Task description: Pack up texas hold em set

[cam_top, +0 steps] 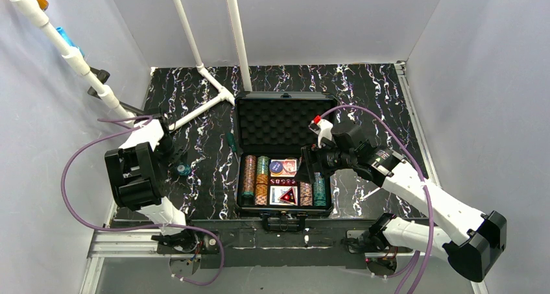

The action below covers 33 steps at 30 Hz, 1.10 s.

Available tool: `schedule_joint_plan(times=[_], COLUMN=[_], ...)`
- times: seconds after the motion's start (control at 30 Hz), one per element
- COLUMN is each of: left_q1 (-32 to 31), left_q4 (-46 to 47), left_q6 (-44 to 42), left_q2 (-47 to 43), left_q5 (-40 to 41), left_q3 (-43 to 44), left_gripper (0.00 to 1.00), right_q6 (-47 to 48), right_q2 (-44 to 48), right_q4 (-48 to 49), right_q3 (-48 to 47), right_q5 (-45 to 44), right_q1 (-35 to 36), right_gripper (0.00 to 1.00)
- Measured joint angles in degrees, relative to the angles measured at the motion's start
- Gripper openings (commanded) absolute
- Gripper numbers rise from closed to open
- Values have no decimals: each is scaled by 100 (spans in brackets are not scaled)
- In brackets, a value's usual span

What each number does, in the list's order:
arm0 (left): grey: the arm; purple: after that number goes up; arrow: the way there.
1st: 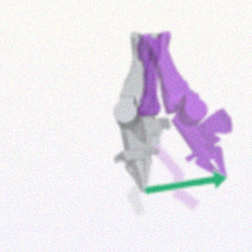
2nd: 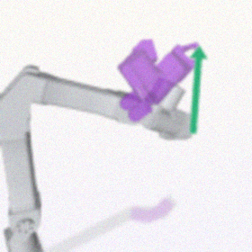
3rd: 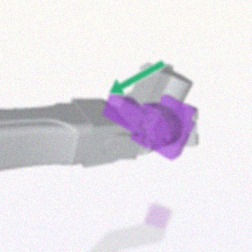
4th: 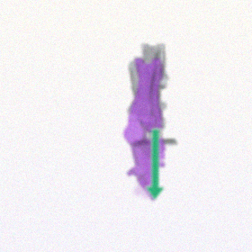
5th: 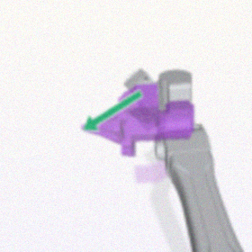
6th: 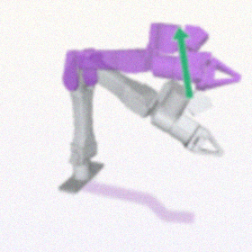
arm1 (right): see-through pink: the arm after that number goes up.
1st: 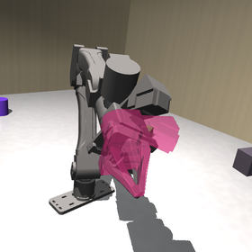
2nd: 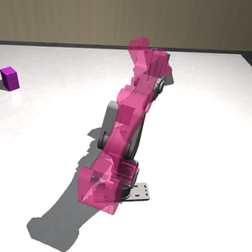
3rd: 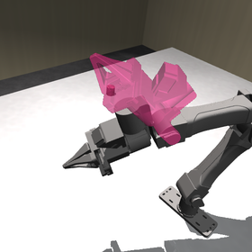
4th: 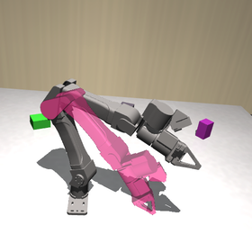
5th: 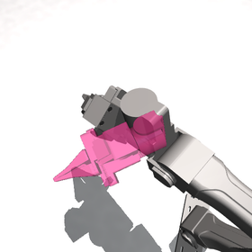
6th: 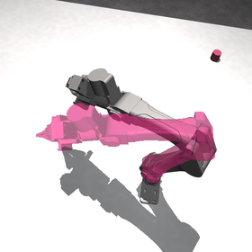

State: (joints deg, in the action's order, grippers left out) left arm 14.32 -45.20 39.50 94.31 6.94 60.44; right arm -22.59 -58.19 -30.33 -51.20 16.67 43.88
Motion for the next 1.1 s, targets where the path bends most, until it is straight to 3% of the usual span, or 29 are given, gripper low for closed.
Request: schedule_joint_plan(times=[0.17,0.4,0.5,0.7,0.87,1.1], left_q1=[13,16,18,20,94,197], left_q4=[1,-6,-25,-117,-258,-280], left_q6=[-44,-78,-97,-118,-23,230], left_q2=[10,12,11,-9,2,313], left_q5=[-11,-16,-16,-13,-94,-193], left_q3=[43,60,60,60,128,382], left_gripper=[46,69,75,98,97,87], right_q6=[0,0,0,0,0,2], right_q2=[0,0,0,-2,-2,-2], right_q4=[0,0,0,2,2,2], right_q3=[0,0,0,0,0,0], right_q5=[0,0,0,2,2,0], right_q1=[0,0,0,0,0,0], right_gripper=[86,86,86,86,86,86])
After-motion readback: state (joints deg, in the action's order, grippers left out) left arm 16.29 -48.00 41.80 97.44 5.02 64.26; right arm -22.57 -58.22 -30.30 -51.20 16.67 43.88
